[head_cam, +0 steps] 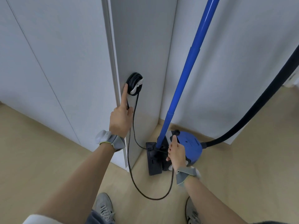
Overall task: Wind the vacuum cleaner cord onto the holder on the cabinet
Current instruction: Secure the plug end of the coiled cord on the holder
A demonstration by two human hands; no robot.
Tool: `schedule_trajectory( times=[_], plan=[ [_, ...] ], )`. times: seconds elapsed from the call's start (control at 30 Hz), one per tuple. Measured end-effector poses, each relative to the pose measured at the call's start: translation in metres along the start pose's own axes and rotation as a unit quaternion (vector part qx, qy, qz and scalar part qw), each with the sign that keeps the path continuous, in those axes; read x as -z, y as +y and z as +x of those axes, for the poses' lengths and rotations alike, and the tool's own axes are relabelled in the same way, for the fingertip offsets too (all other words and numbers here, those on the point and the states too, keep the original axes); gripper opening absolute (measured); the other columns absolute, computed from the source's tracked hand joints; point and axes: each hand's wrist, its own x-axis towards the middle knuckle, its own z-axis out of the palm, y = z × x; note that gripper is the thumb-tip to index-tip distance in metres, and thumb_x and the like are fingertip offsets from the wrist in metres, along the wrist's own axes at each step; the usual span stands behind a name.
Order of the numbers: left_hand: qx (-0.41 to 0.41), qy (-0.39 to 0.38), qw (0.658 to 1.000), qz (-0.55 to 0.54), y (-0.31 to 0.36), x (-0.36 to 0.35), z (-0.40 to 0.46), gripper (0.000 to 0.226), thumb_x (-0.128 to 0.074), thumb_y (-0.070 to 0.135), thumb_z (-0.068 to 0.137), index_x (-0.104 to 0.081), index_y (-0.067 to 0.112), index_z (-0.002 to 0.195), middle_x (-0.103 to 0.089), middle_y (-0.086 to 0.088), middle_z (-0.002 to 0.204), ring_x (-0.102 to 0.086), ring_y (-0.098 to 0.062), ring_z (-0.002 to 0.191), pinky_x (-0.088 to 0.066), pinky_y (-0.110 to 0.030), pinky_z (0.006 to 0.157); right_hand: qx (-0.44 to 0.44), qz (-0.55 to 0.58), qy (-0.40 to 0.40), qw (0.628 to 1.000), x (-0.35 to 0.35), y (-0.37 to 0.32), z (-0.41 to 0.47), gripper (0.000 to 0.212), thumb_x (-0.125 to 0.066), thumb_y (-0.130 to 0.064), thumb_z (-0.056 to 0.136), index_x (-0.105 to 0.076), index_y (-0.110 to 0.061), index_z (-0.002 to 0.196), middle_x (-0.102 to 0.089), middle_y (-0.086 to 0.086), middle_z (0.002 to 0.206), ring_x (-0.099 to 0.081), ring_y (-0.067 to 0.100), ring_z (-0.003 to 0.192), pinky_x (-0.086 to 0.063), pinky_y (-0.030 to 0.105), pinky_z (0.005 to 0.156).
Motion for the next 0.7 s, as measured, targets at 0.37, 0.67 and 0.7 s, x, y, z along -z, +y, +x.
schedule_trajectory(
  times=[0.37,0.67,0.7],
  plan=[
    [-0.039,0.01,0.976,0.214,-0.007,0.014,0.011,0.081,-0.034,0.013,0.101,0.016,0.048,0.153,-0.065,-0.01,0.067,-0.054,-0.033,0.052,-0.053,-0.043,0.061,0.22,0.001,-0.081,0.972,-0.054,-0.089,-0.003,0.036,-0.037,-0.033,0.109,-0.051,-0.038,0.141,-0.046,0.0,0.078,-0.046,0.004,0.062,-0.047,0.023,0.058],
    [-0.062,0.027,0.949,0.309,-0.001,0.02,0.018,0.066,-0.036,0.02,0.104,-0.005,0.034,0.161,-0.037,-0.003,0.047,-0.04,-0.03,0.043,-0.033,-0.033,0.05,0.329,-0.035,-0.096,0.939,-0.076,-0.143,0.011,0.031,-0.04,-0.023,0.108,-0.062,-0.023,0.13,-0.064,0.004,0.085,-0.058,0.014,0.071,-0.055,0.036,0.081],
    [-0.065,0.033,0.946,0.315,-0.001,0.02,0.018,0.065,-0.036,0.02,0.104,-0.006,0.033,0.161,-0.036,-0.002,0.047,-0.038,-0.03,0.042,-0.032,-0.032,0.049,0.337,-0.037,-0.093,0.936,-0.08,-0.149,0.014,0.029,-0.042,-0.023,0.108,-0.066,-0.018,0.124,-0.064,0.007,0.085,-0.059,0.016,0.073,-0.055,0.038,0.084]
  ],
)
